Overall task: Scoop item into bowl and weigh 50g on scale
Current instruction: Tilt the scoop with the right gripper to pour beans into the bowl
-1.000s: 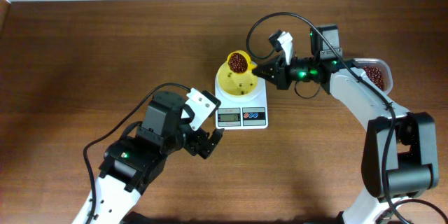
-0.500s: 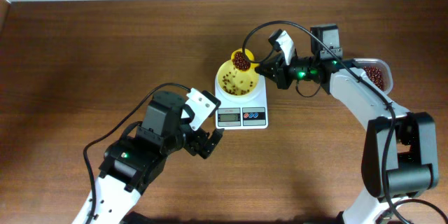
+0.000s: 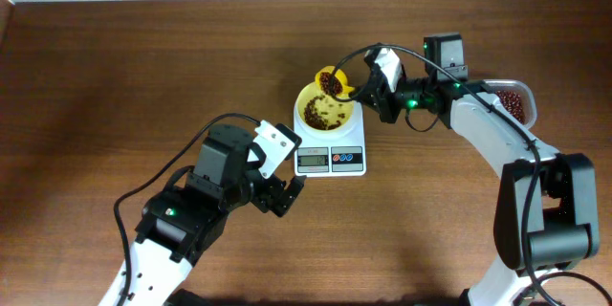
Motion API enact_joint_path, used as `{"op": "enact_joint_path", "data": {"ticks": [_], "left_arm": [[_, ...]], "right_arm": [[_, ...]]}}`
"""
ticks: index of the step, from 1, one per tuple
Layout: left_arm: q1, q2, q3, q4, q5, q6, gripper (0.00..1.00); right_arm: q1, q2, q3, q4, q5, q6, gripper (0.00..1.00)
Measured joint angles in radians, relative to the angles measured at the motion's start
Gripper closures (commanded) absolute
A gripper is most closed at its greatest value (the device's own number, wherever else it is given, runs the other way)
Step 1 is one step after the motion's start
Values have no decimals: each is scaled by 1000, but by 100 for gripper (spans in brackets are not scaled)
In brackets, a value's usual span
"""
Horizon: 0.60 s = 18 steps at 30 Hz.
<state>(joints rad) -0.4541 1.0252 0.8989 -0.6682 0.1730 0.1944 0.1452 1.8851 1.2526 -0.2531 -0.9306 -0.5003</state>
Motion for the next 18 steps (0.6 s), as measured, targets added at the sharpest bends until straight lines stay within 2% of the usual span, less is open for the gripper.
{"op": "enact_joint_path", "data": {"ticks": [18], "left_arm": [[0, 0, 0, 0, 0, 0, 1]], "right_arm": [[0, 0, 0, 0, 37, -235, 96]]}}
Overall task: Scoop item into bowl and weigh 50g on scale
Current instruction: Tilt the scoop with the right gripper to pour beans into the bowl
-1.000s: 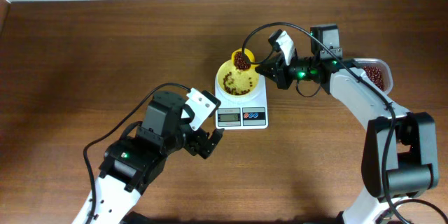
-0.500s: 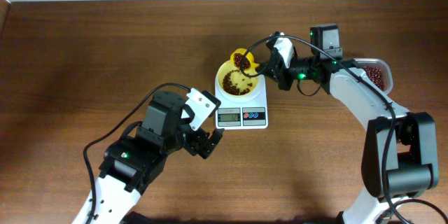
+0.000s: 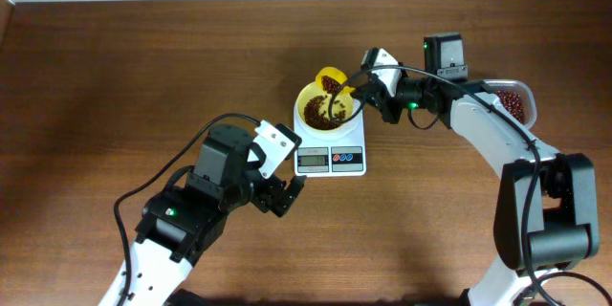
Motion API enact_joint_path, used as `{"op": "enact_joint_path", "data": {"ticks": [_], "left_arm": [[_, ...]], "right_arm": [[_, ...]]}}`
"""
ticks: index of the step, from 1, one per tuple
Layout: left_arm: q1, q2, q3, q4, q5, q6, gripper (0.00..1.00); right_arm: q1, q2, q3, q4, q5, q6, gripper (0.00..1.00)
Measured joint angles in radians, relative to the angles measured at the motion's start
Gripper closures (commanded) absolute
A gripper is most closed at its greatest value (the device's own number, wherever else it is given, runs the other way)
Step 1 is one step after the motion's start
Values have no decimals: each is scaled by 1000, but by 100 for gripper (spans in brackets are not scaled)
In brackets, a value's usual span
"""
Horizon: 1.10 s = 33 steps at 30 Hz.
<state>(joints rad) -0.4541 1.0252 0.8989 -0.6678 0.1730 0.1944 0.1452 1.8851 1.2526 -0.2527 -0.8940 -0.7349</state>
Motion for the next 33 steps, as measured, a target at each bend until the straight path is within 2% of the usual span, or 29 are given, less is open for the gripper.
{"op": "enact_joint_path", "data": {"ticks": [22, 29, 33], "left_arm": [[0, 0, 0, 0, 0, 0, 1], [0, 0, 0, 0, 0, 0, 1], [0, 0, 0, 0, 0, 0, 1]], "right_arm": [[0, 0, 0, -45, 0, -370, 96], [0, 0, 0, -45, 0, -382, 96], [0, 0, 0, -45, -13, -272, 96]]}}
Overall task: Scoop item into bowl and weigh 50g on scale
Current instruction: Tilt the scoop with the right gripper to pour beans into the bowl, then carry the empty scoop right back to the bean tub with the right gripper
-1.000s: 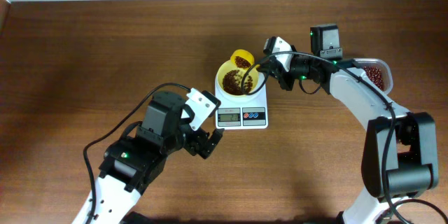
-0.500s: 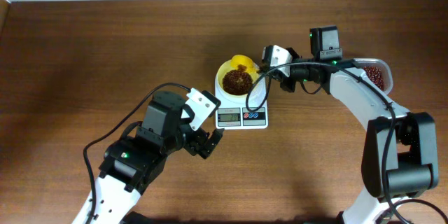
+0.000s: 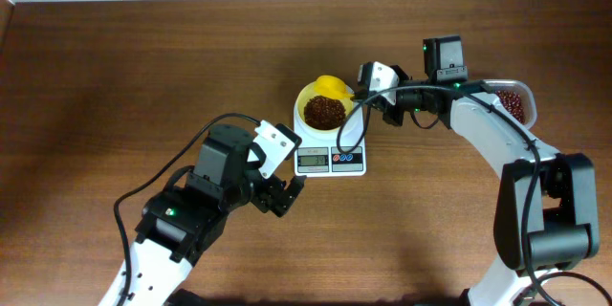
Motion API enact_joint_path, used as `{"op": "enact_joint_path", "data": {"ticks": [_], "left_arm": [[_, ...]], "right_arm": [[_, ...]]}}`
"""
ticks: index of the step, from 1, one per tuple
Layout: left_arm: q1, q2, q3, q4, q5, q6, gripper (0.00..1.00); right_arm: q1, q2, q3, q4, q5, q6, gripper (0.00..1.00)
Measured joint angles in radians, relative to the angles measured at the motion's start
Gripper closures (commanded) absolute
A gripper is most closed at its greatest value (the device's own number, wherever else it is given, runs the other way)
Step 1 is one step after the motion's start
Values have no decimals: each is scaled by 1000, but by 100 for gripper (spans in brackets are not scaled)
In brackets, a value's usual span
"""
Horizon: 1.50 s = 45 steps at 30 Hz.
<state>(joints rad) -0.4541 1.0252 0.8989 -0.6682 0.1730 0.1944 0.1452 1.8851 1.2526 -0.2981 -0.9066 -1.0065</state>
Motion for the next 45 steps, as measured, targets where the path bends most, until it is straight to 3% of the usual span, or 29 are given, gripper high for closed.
{"op": "enact_joint_path", "data": {"ticks": [7, 10, 12, 15, 22, 30, 37, 45], "left_arm": [[0, 0, 0, 0, 0, 0, 1], [0, 0, 0, 0, 0, 0, 1], [0, 0, 0, 0, 0, 0, 1], [0, 0, 0, 0, 0, 0, 1], [0, 0, 0, 0, 0, 0, 1], [0, 0, 0, 0, 0, 0, 1], [0, 0, 0, 0, 0, 0, 1], [0, 0, 0, 0, 0, 0, 1]], "right_arm": [[0, 0, 0, 0, -190, 457, 96], [-15, 0, 0, 10, -228, 751, 96], [-65, 0, 0, 15, -244, 940, 96], [-162, 0, 0, 15, -287, 1078, 96], [-299, 0, 0, -12, -316, 1167, 96], [-316, 0, 0, -14, -148, 1156, 96], [-380, 0, 5, -270, -129, 1148, 96], [-403, 0, 5, -258, -129, 1133, 96]]}}
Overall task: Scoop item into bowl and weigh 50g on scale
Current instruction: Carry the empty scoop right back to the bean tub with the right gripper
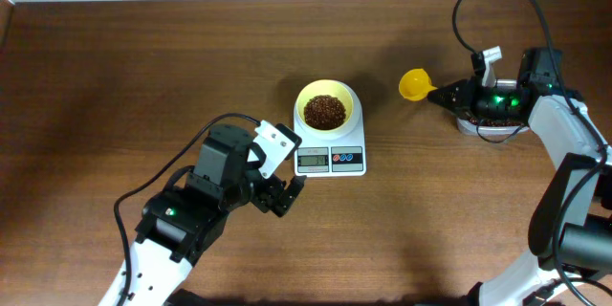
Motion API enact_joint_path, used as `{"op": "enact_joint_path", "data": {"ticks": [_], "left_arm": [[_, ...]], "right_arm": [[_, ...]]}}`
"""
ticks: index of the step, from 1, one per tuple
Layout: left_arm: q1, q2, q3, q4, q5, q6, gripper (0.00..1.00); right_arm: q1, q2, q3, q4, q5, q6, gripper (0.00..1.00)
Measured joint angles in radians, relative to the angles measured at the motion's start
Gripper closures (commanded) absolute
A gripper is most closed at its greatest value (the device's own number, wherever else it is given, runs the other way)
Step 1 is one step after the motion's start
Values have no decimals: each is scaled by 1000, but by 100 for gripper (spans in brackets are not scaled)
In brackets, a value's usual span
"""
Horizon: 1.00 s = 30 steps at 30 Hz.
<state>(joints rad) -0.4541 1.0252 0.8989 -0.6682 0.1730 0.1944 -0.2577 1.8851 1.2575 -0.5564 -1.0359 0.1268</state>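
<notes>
A yellow bowl [325,91] holding a heap of brown beans [324,110] stands on the white scale [330,158] at mid-table. To its right, above the bare wood, hangs an empty yellow scoop [414,84]. My right gripper [449,96] is shut on its handle. The bean container [470,128] is almost entirely hidden under the right arm; only a pale rim shows. My left gripper [285,191] rests open on the table, just left of and below the scale, holding nothing.
The scale's display and buttons [330,160] face the front edge. A black cable loops above the right arm at the back right. The left arm's body [201,206] fills the front left of the table.
My right gripper has moved the scoop from over the bowl to the right, beside the bean container. The scoop is empty and the beans lie heaped in the bowl. The left arm has not moved.
My right gripper first held a scoop full of beans at the bowl's far rim, with few beans in the bowl. Then the scoop was tilted over the bowl, then emptied with a full heap below it. Now the scoop is back by the container.
</notes>
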Motion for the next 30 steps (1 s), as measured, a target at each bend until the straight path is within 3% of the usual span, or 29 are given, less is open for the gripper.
{"op": "enact_joint_path", "data": {"ticks": [17, 22, 30], "left_arm": [[0, 0, 0, 0, 0, 0, 1], [0, 0, 0, 0, 0, 0, 1], [0, 0, 0, 0, 0, 0, 1]], "right_arm": [[0, 0, 0, 56, -6, 0, 96], [11, 0, 0, 90, -8, 57, 96], [-3, -108, 115, 16, 139, 102, 96]]}}
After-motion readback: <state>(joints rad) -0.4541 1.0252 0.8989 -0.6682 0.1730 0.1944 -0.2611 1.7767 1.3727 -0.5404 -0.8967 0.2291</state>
